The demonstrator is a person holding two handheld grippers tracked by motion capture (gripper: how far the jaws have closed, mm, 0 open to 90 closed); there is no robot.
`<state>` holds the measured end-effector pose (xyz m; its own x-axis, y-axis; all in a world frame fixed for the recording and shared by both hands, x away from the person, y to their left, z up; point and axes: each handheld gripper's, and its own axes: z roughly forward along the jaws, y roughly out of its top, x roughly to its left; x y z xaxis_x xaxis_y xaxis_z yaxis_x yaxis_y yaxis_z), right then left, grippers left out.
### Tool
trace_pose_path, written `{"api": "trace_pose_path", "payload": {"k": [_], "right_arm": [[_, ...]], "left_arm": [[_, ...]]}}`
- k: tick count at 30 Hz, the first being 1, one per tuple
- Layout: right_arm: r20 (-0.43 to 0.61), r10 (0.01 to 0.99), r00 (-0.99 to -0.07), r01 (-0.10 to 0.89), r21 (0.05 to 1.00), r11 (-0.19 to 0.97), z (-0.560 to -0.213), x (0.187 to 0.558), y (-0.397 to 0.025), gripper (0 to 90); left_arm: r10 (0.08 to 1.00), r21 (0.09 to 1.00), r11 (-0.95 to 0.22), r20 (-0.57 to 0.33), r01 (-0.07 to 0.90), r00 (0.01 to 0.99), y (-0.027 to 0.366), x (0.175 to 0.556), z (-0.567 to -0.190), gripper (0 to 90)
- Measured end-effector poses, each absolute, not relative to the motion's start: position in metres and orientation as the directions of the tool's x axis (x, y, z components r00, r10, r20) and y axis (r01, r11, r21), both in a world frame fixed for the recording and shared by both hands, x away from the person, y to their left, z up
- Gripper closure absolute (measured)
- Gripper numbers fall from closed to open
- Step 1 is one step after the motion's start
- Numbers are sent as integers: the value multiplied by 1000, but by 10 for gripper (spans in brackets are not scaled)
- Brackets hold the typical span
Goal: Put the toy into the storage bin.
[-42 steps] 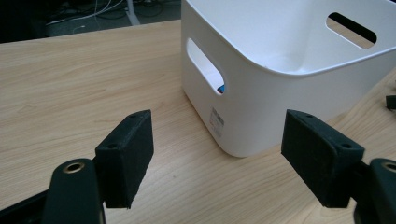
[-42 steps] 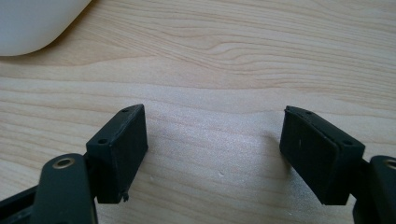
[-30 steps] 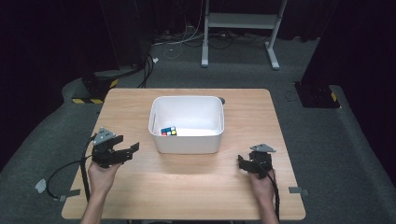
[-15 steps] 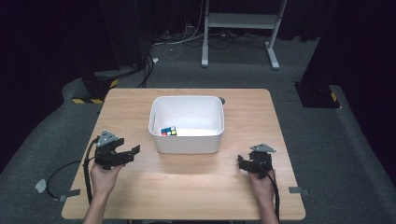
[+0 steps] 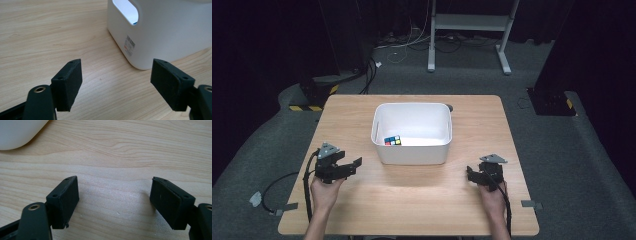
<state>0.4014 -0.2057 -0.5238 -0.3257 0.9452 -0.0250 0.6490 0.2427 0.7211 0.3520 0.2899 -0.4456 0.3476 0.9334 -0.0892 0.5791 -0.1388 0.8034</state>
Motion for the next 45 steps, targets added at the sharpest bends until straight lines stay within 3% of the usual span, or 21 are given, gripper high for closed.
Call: {"api": "trace_pose_path", "payload": {"k": [31,45], "right_arm": [[-25,945,-326,649,721,243,-524,401,-206,229],[-25,945,-325,649,721,242,-524,401,-206,229]], "left_arm": [[950,765,-150,-65,627,306,286,363,-477,258],[954,740,-194,-11,645,300,276,372,-490,255]]}}
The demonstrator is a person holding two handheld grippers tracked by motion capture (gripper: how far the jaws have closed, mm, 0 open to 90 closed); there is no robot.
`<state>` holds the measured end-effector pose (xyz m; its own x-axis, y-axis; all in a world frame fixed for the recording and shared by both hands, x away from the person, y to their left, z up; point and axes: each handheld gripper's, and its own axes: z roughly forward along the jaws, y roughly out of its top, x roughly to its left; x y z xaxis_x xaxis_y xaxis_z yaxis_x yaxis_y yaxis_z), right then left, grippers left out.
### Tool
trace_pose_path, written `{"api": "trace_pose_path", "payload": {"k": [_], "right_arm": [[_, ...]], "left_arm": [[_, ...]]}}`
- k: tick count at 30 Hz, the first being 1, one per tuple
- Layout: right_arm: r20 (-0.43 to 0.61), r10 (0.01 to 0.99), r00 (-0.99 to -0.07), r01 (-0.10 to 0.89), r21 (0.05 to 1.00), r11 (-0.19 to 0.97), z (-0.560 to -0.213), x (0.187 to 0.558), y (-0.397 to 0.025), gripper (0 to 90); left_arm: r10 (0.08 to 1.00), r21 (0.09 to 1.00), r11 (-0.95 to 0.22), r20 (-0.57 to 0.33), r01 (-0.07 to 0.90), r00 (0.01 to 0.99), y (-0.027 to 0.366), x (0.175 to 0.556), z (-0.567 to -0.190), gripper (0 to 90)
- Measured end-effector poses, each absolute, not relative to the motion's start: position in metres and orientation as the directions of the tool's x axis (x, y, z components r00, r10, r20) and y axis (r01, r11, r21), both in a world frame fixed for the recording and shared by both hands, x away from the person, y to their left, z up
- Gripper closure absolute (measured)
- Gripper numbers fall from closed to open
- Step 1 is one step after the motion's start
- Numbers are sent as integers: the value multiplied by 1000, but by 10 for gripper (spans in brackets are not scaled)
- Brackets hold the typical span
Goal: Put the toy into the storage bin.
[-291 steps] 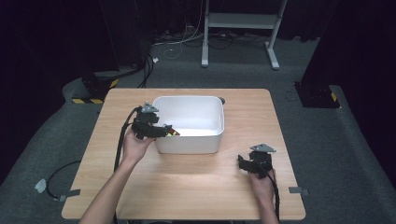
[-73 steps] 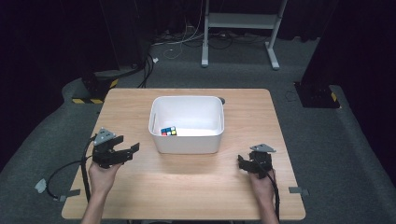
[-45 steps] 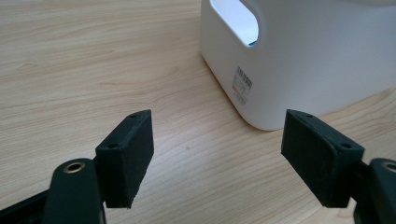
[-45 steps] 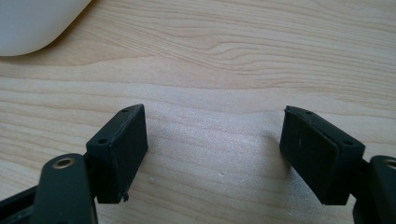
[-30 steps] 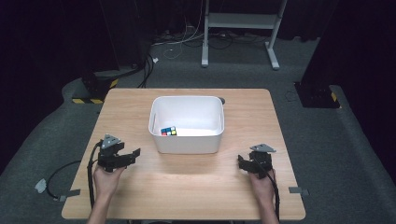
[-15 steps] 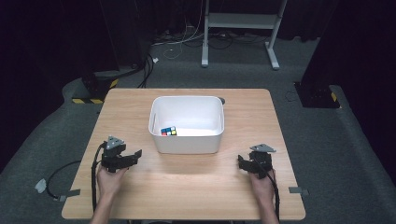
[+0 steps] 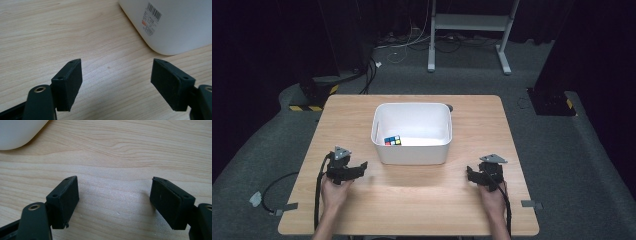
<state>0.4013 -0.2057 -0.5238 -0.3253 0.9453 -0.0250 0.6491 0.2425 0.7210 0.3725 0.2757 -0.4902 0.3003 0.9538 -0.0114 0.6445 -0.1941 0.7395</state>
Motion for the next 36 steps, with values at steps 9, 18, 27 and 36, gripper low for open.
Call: {"api": "trace_pose_path", "payload": {"k": [9,18,27,36], "right_arm": [[-25,945,-326,649,721,243,-524,401,-206,229],[-24,946,-325,650,721,241,-524,401,-206,229],[-24,945,-325,650,721,242,-524,401,-206,229],[-25,945,-327,649,721,243,-524,401,-206,229]], "left_arm": [[961,726,-203,19,657,275,276,382,-500,255],[967,725,-199,33,660,254,276,389,-508,253],[969,731,-192,34,655,246,279,390,-525,228],[976,739,-149,5,657,216,284,389,-527,228]]}}
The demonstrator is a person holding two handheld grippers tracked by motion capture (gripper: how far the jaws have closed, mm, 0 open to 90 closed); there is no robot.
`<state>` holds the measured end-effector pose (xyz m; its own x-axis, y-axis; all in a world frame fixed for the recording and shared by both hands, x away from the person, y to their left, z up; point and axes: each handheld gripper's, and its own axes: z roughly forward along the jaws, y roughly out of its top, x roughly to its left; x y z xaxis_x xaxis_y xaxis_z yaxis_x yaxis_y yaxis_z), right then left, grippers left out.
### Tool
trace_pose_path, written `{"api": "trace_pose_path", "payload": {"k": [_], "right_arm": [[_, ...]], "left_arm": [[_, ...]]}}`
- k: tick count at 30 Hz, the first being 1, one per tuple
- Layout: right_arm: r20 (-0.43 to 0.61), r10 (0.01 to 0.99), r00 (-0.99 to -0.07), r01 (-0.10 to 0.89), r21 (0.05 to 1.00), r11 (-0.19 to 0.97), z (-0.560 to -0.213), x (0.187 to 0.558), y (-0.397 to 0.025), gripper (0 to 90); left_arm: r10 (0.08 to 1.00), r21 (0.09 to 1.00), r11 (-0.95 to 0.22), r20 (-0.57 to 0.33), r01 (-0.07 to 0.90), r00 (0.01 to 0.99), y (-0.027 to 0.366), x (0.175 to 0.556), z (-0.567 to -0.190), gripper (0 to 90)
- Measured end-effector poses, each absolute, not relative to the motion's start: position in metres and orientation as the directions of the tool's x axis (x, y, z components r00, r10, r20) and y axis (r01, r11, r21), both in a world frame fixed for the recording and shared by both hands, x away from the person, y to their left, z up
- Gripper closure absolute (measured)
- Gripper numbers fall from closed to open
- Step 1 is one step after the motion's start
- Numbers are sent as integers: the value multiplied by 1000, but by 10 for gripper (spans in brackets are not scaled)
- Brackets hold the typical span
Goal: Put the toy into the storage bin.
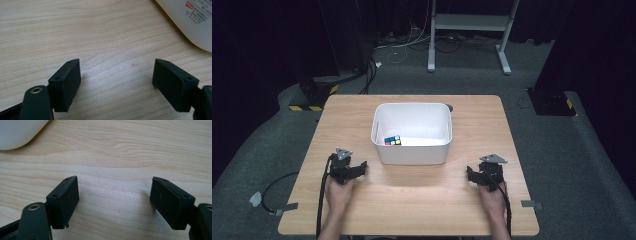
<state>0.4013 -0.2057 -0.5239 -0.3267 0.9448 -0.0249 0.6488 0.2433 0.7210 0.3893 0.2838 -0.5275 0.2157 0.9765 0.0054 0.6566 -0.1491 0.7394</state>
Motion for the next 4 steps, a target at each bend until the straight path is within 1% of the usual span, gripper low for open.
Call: {"api": "trace_pose_path", "payload": {"k": [4], "right_arm": [[-26,940,-341,645,721,254,-524,401,-205,225]], "left_arm": [[976,740,-149,6,656,216,284,389,-527,228]]}}
